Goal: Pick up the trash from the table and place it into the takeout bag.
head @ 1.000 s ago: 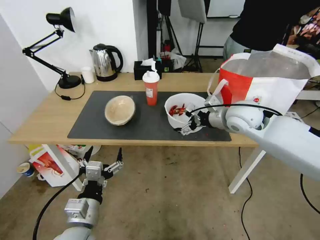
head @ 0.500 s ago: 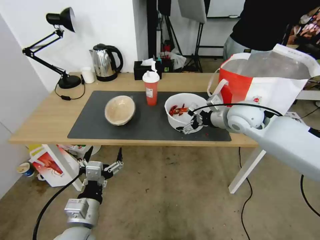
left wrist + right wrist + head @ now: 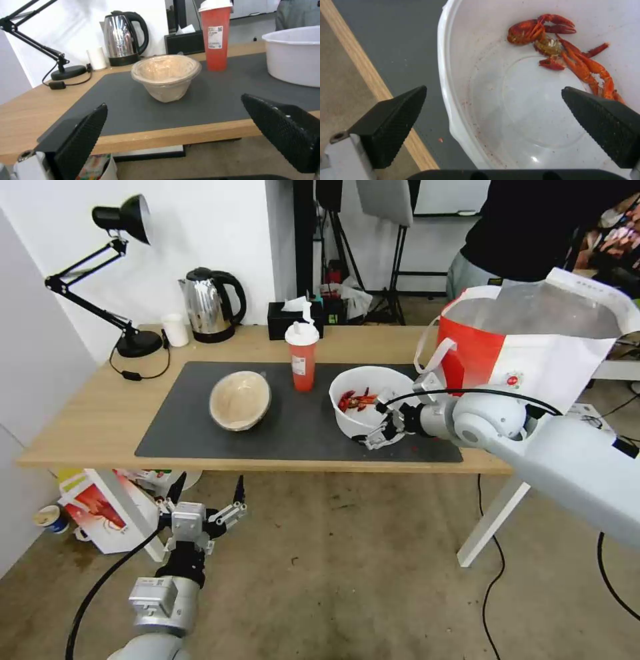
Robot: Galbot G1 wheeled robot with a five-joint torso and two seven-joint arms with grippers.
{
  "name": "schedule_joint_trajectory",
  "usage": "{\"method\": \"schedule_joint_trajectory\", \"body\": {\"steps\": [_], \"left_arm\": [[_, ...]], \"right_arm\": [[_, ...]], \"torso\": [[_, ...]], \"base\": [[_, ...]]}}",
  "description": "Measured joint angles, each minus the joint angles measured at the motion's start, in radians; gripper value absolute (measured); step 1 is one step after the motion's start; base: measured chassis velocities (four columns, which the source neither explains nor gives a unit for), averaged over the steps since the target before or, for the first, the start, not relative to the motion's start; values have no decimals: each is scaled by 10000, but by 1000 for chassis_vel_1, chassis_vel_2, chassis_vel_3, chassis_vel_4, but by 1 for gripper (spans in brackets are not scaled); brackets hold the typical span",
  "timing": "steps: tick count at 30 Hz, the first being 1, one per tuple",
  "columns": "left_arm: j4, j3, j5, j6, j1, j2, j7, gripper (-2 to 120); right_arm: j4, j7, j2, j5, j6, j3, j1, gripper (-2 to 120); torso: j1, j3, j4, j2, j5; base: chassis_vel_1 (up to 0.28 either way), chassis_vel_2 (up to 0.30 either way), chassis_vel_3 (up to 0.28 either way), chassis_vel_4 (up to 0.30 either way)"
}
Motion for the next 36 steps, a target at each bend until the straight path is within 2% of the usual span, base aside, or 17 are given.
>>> {"method": "schedule_joint_trajectory", "body": {"steps": [14, 31, 33, 36], "left_arm": [[0, 0, 0, 0, 0, 0, 0, 100], [0, 0, 0, 0, 0, 0, 0, 100], [0, 0, 0, 0, 0, 0, 0, 100], [0, 0, 0, 0, 0, 0, 0, 100]], "right_arm": [[14, -22, -150, -48, 0, 36, -13, 100], [-320, 2, 190, -358, 2, -214, 37, 100], [-331, 1, 194, -398, 3, -225, 42, 99], [-364, 1, 197, -444, 14, -241, 42, 86]], "torso": [[0, 0, 0, 0, 0], [0, 0, 1, 0, 0], [-1, -1, 1, 0, -1], [-1, -1, 0, 0, -1]], "base": [[0, 0, 0, 0], [0, 0, 0, 0], [0, 0, 0, 0], [0, 0, 0, 0]]}}
